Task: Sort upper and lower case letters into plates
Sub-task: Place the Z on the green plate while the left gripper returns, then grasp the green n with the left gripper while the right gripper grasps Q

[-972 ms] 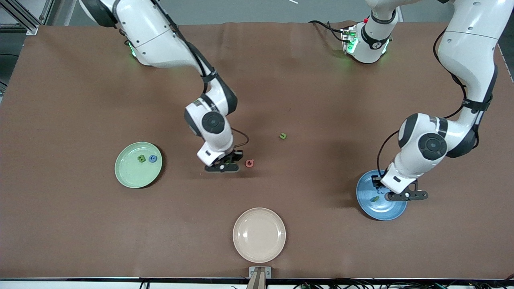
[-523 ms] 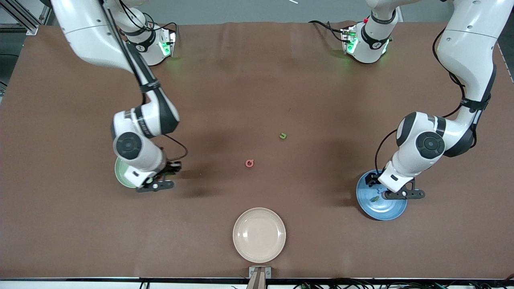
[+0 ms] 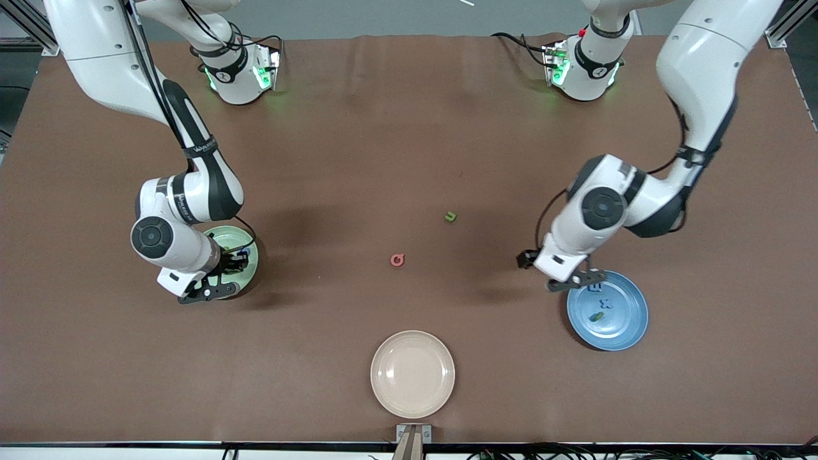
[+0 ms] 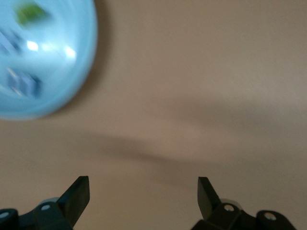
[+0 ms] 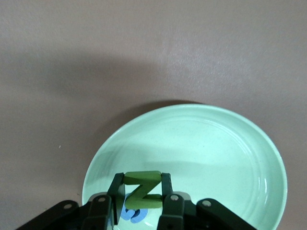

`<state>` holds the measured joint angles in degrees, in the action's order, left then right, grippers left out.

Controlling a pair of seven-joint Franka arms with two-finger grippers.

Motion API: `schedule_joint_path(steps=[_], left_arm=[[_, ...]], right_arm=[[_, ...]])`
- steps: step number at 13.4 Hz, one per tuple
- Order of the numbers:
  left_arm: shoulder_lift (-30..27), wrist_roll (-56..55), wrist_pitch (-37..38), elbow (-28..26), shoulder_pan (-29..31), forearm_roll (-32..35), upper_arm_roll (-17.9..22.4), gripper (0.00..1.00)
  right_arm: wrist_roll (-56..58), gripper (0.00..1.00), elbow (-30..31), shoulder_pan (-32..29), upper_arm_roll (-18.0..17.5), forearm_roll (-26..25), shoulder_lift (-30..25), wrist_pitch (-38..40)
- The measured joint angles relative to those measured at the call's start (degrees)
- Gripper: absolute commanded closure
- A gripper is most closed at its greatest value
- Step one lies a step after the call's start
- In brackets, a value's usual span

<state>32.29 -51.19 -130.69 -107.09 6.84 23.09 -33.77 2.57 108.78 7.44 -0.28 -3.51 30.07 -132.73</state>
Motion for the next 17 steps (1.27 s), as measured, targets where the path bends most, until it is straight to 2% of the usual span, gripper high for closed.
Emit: schedule_joint_path(steps=[5,8,11,13,17], left_arm=[[2.0,-25.0,-4.5,-2.3,-11.5,0.1,-0.1,0.09],[3.1,-38.5,-11.9,-6.5,-13.9,3.5,0.0,0.16],[4.3,-48.0,-13.6,-7.4,-14.4,6.9,0.1,0.23],[4.8,-52.3,-13.6,-7.4,-15.2,8.9,0.1,0.28],[5.5,-53.5,-14.2,-7.4,-15.7,9.1,0.1,0.38]], right_arm=[[-0.3,0.0,0.1,-0.4,-0.6,0.2,0.0,-0.1],[-10.3,0.0,-1.4,1.3,-4.9,3.7,0.0,-0.6],[-30.6,0.0,-5.9,11.4,-6.2,4.4,1.4,-0.7],[-42.3,0.0,-11.1,18.7,-6.2,4.4,5.4,-0.9],[-52.6,0.03,-21.0,26.2,-5.1,2.8,14.7,-1.3]])
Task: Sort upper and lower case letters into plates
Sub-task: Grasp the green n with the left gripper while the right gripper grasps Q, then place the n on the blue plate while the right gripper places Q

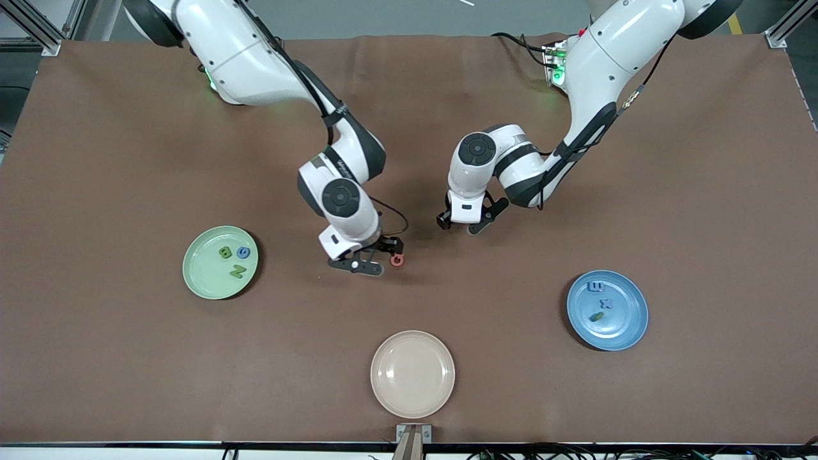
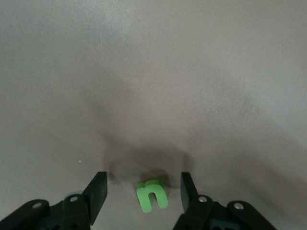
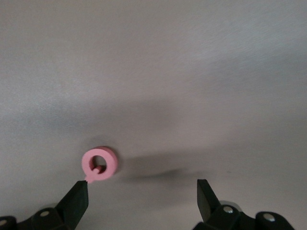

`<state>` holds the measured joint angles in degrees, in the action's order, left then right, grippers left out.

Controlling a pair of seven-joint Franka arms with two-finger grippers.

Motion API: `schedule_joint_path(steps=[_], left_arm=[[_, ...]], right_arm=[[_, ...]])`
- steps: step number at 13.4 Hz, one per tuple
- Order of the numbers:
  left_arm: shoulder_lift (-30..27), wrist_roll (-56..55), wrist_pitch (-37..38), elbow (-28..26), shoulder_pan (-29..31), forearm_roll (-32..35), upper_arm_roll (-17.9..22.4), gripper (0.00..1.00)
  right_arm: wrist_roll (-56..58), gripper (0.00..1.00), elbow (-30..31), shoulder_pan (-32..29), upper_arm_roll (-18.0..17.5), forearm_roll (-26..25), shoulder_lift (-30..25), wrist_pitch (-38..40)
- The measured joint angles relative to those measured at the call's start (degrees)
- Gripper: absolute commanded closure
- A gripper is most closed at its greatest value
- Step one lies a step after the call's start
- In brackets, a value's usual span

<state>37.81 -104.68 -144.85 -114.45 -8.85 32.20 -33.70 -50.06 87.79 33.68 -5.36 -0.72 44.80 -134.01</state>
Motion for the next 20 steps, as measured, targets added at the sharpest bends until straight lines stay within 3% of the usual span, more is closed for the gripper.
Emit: schedule_joint_path(steps=[1,5,6,9,12,17,20], left_arm=[[0.2,0.0,-0.2,0.0,-0.1,0.0,0.0,0.45],[0.5,-0.1,-0.4,0.3,-0.2,0.0,0.0,0.93],[0.4,0.0,-0.4,0.5,-0.2,0.0,-0.1,1.0],[0.4,0.1,-0.4,0.8,-0.1,2.2,0.0,1.0],[-2.1,5.5,3.2,3.7,2.6,5.0,0.3,1.0],[-5.3,30.0,11.4,9.4,11.9,5.0,0.4,1.0],[-5.0,48.8,11.5,9.4,18.9,5.0,0.6,1.0]], right_arm=[[-1.5,0.06,-1.8,1.3,0.7,-1.0,1.8,0.0],[-3.9,0.18,-6.4,5.2,3.7,-1.8,5.6,0.0],[-4.0,0.23,-6.6,5.4,3.9,-1.8,5.7,0.1],[-4.0,0.5,-7.1,5.4,4.0,-2.0,5.7,0.3],[-4.1,1.0,-7.5,5.4,4.1,-3.9,5.6,0.4],[-2.8,1.0,-7.6,4.0,4.9,-4.2,5.5,1.0],[7.5,1.0,-5.5,-1.8,5.4,-4.2,2.9,4.9]])
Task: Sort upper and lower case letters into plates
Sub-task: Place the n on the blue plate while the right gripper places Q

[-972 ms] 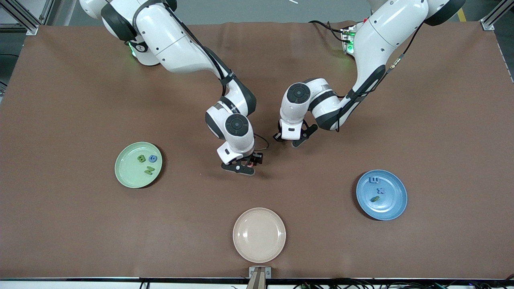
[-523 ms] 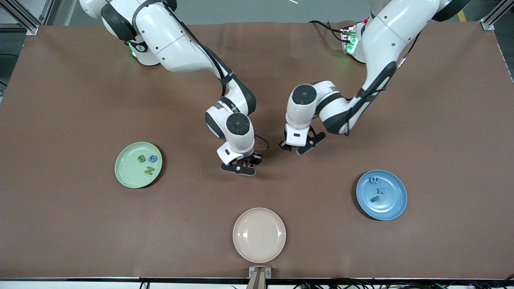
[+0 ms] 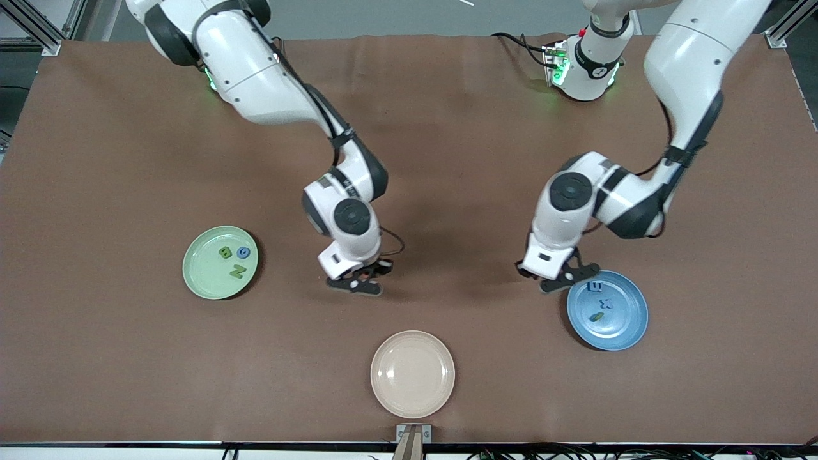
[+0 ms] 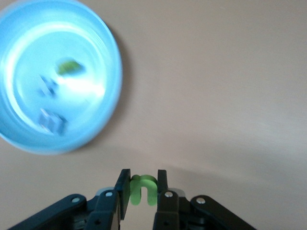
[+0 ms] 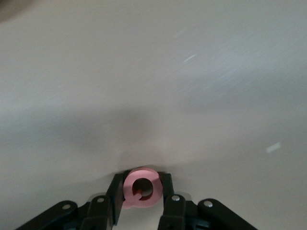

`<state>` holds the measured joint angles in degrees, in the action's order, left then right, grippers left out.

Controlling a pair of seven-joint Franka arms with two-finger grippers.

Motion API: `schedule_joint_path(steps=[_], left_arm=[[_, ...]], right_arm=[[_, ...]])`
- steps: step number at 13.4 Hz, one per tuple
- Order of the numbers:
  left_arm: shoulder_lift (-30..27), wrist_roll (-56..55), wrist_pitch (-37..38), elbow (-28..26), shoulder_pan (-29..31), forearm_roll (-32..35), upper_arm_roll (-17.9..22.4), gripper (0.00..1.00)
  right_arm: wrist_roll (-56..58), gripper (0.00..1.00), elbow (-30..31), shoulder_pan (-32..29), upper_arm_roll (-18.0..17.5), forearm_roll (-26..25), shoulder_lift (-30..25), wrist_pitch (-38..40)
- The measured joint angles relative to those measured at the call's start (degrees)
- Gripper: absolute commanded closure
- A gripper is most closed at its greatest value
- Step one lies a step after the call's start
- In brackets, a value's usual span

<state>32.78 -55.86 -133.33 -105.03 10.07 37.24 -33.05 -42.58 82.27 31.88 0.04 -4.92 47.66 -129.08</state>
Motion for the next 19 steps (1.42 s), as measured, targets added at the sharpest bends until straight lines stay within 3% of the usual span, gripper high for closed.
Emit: schedule_joint_path(steps=[4,7,9,13,14,15,16,19], left_arm=[[1.3,24.6,0.0,1.8,9.2,0.0,0.2,0.99],[4.1,32.5,-0.2,3.0,12.7,0.0,0.4,0.96],[5.6,34.5,-0.4,3.3,13.8,0.0,0.4,0.91],[6.5,36.9,-0.5,4.3,14.0,0.1,1.5,0.72],[6.6,37.8,-0.5,4.7,14.0,0.1,1.7,0.51],[6.6,38.3,-0.5,5.0,14.0,0.1,2.1,0.14],[6.6,38.6,-0.5,5.2,14.0,0.1,2.4,0.0],[6.7,38.9,-0.5,5.8,14.0,0.1,2.5,0.0]], right_arm=[[20.4,1.0,11.5,-12.0,0.0,0.0,-11.0,1.5],[35.3,1.0,20.8,-21.0,-0.1,0.0,-18.3,0.8],[43.2,1.0,25.6,-26.3,-0.2,0.2,-20.2,-2.2],[51.7,1.0,30.1,-30.3,-0.4,5.1,-20.1,-6.1],[52.1,0.96,30.2,-30.3,-0.7,6.0,-19.9,-6.2],[52.1,0.63,30.3,-30.2,-1.0,6.3,-19.9,-6.2],[52.1,0.01,30.3,-30.2,-1.2,6.4,-19.8,-6.2],[52.1,0.0,30.1,-30.3,-1.2,6.4,-19.8,-6.5]])
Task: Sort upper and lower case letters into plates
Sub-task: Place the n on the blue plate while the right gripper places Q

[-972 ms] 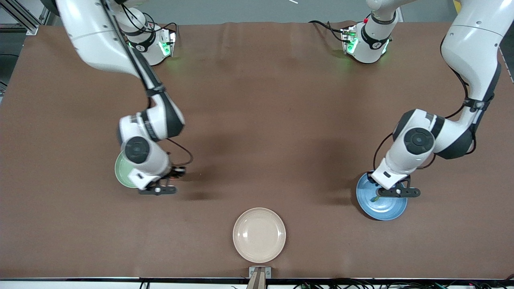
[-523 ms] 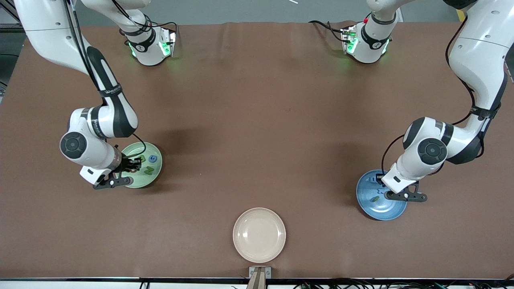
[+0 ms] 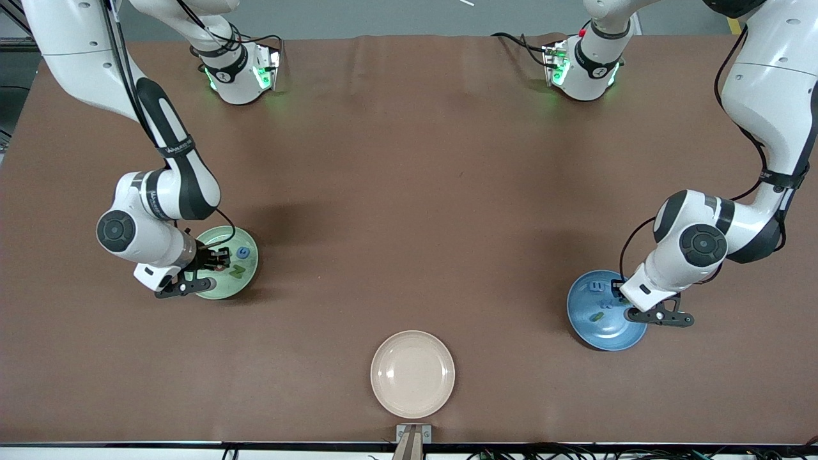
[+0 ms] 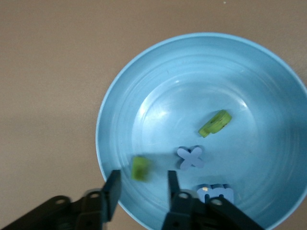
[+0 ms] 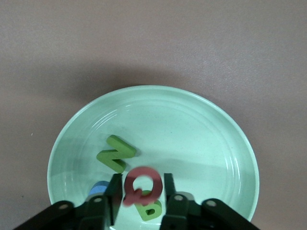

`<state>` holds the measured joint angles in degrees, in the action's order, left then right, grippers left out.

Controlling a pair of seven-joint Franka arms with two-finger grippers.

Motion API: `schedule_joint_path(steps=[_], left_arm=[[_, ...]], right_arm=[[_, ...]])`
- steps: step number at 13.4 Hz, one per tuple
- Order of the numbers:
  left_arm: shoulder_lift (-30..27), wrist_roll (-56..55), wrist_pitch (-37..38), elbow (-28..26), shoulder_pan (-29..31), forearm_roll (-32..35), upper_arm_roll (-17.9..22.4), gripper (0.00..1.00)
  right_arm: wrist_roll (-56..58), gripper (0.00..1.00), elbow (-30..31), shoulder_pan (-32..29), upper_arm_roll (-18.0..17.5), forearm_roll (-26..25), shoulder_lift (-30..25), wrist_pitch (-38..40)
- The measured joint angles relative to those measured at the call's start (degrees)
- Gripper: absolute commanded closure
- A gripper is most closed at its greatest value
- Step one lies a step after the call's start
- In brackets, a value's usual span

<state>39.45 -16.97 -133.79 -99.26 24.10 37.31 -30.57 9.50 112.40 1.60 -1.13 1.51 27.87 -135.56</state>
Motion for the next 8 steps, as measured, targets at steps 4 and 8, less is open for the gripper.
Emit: schedule_joint_path(steps=[4,8], left_arm=[[-2.6,0.0,4.2,1.7,0.0,0.0,-3.9,0.0],[-9.6,-0.1,13.2,4.5,0.0,-8.0,-6.0,0.0]], right_arm=[[0.1,0.0,-1.2,0.0,0.1,0.0,0.0,0.0],[0.1,0.0,-5.6,0.0,0.2,0.0,-0.2,6.5]])
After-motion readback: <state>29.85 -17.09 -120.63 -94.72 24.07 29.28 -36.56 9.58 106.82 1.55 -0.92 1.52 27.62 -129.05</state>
